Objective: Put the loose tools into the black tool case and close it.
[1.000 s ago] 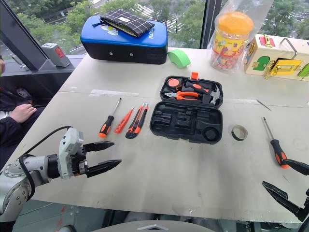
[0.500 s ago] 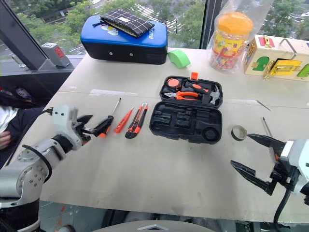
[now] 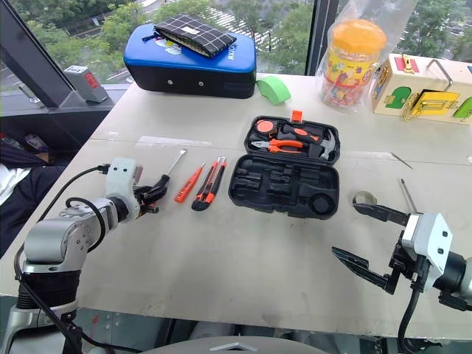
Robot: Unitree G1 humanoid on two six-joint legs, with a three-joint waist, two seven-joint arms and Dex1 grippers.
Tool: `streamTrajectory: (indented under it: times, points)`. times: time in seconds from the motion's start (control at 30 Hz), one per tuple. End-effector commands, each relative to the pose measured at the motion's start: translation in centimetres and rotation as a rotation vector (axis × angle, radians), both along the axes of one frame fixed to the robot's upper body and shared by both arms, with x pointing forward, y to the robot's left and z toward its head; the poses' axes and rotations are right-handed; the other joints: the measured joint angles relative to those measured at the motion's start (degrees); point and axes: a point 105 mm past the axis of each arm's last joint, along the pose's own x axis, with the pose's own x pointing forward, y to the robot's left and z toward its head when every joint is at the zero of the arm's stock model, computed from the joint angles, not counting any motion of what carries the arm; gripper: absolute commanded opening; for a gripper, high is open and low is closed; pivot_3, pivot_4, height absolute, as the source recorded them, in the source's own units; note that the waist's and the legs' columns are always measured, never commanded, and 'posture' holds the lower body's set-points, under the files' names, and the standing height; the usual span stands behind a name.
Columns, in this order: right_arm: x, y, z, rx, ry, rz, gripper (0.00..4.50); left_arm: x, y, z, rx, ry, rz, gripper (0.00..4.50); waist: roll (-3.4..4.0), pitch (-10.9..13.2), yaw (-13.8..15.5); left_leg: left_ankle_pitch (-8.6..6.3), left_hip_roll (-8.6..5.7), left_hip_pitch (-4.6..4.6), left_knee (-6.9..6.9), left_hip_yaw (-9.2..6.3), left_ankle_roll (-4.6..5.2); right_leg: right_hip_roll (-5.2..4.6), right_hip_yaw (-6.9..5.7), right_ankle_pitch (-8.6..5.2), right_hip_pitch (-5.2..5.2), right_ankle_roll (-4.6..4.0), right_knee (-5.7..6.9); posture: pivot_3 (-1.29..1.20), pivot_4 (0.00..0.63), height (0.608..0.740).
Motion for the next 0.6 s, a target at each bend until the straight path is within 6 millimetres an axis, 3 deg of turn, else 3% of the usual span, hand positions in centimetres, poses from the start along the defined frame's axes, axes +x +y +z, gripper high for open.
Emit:
streamTrajectory:
  times: [0.03,0.13,0.27,0.43,0.6]
  points:
    - [-0.1,0.4,0.6,0.009,-0.052,-0.013,4.5,0.4,0.5,1.9,-0.033,-0.087,-0.042,0.85,0.0,0.0,0.01,0.0,0.0,0.0,0.02,0.0,0.0,-0.05,0.0,0.0,0.0,0.0,0.02,0.0,0.15,0.74]
    - [-0.1,0.4,0.6,0.024,-0.053,-0.038,4.5,1.2,-1.8,5.4,-0.083,-0.244,-0.242,0.85,-0.04,0.02,0.16,0.0,0.0,-0.05,0.05,-0.01,-0.01,-0.07,-0.02,0.0,-0.04,0.0,0.03,0.0,0.15,0.74]
    - [-0.2,0.0,0.5,0.035,-0.054,-0.094,4.5,1.1,-7.2,8.1,0.062,-0.328,-0.747,0.85,-0.07,0.04,0.53,0.04,-0.03,-0.2,0.18,-0.12,-0.09,-0.09,-0.2,-0.01,-0.04,-0.02,-0.03,0.0,0.15,0.74]
    - [-0.4,-0.7,0.6,0.052,-0.072,-0.184,4.5,3.7,-12.0,8.2,0.293,-0.327,-1.137,0.85,0.07,0.02,0.43,0.0,-0.21,-0.14,0.25,0.11,0.01,0.1,-0.2,0.0,0.0,-0.01,-0.01,0.0,0.15,0.74]
    - [-1.3,-1.0,0.7,0.065,-0.084,-0.268,4.5,7.3,-17.6,6.5,0.557,-0.288,-1.378,0.85,-0.07,0.1,-0.08,-0.01,-0.28,-0.22,0.43,0.21,0.06,0.28,-0.25,-0.02,-0.02,0.04,0.09,0.0,0.15,0.74]
